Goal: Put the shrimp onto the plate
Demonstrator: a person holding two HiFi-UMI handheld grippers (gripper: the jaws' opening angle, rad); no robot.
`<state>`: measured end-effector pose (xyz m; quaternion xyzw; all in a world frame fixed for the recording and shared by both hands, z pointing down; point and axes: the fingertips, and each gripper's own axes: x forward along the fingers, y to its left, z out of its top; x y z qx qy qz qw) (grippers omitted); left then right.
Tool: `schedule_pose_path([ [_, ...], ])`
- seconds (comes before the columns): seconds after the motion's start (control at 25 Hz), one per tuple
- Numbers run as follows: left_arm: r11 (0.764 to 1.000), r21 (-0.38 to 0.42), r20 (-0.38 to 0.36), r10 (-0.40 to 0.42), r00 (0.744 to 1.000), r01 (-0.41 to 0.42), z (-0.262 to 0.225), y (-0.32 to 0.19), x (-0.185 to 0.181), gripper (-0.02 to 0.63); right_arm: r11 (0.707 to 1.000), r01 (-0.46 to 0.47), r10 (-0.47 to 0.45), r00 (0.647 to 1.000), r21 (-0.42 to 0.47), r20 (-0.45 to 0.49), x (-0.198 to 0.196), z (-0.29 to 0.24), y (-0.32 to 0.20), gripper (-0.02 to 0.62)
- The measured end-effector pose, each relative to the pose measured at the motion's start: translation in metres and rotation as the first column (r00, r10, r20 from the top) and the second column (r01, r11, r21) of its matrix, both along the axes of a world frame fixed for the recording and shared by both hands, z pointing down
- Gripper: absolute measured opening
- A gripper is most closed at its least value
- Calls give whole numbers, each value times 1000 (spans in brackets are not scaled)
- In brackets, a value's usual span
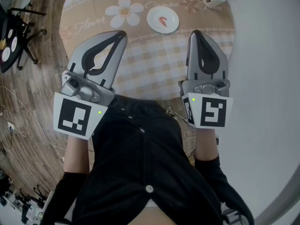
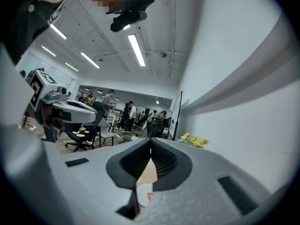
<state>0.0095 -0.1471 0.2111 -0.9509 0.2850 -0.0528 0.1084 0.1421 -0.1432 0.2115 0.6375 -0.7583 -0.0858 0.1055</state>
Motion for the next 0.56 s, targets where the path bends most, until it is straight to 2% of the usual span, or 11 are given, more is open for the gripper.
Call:
schedule_pose_path([
  [0.56, 1000, -1, -3, -10, 1000, 10, 2, -2, 0, 2, 1000, 21, -21, 1000, -11, -9, -4, 6, -4, 2],
])
